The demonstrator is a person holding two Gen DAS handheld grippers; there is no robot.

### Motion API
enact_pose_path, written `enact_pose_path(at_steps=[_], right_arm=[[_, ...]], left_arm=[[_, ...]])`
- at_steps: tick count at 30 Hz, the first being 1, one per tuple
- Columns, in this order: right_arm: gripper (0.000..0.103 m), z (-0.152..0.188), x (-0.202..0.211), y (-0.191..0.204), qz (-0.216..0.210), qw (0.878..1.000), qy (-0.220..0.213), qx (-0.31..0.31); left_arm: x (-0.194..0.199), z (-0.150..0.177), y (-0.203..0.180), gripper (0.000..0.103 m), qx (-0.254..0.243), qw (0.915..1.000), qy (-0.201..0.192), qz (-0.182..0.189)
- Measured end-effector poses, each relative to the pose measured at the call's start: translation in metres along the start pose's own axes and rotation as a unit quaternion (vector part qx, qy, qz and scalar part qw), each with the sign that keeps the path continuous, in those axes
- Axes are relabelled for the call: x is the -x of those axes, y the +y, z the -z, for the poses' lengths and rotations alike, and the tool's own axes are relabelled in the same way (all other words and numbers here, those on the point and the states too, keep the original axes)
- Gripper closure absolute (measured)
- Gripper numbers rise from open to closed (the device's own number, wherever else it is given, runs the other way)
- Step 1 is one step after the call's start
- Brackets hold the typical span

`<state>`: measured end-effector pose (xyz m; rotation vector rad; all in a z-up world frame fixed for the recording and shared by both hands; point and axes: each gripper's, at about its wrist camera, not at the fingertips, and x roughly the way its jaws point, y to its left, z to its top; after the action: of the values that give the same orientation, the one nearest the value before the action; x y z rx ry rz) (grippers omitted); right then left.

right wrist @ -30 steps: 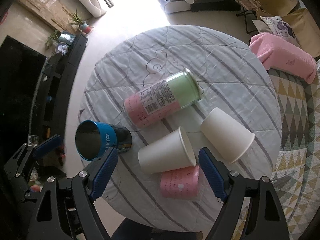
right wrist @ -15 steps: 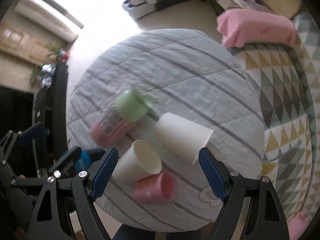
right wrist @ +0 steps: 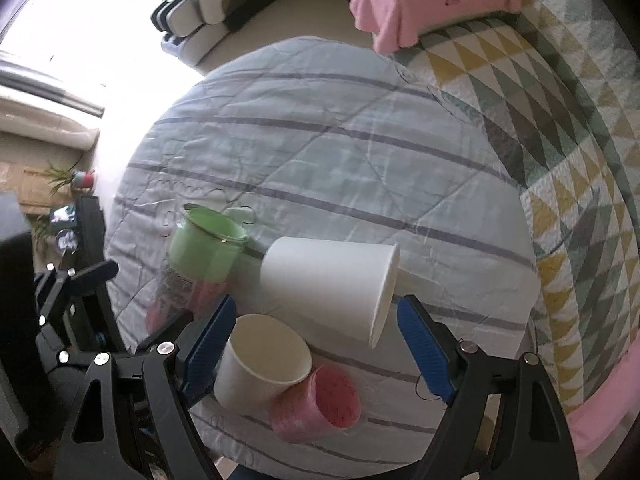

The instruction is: Flip cup upright

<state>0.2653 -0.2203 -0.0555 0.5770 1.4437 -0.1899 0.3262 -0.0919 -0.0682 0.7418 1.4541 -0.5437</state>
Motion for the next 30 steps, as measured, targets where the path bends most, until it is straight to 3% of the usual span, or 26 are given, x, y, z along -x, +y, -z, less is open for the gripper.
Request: enact_pose_path(at_steps=[6, 10, 15, 21, 26, 30], right_arm=[[0.019, -0.004, -0.013, 0.000, 0.024, 1.000, -0.009, -0.009], [0.019, -0.005, -0.015, -0.001, 0.018, 1.000, -0.008, -0.018], [0.019, -0.009, -0.010, -0.003, -0.040, 0.996, 0.008, -0.073], [0.019, -0.018, -0.008, 0.039, -0.095, 0.991, 0.029, -0.086], [0.019, -0.023, -0.029, 0.065, -0.106, 0.987, 0.060, -0.104], [0.019, -0.024, -0.057, 0.065, -0.124, 0.977, 0.098, -0.143]], left_arm=[[-0.021, -0.019, -0.006, 0.012, -0.030, 0.9994, 0.014, 0.004], [-0.020, -0.021, -0.006, 0.012, -0.036, 0.9992, 0.014, 0.010], [0.005, -0.009, 0.008, 0.012, -0.035, 0.9991, 0.000, 0.024], [0.024, 0.017, 0.047, 0.011, -0.008, 0.9992, -0.010, 0.039], [0.024, 0.035, 0.072, 0.011, 0.010, 0.9991, -0.013, 0.040], [0.016, 0.047, 0.083, 0.011, 0.025, 0.9980, -0.012, 0.057]])
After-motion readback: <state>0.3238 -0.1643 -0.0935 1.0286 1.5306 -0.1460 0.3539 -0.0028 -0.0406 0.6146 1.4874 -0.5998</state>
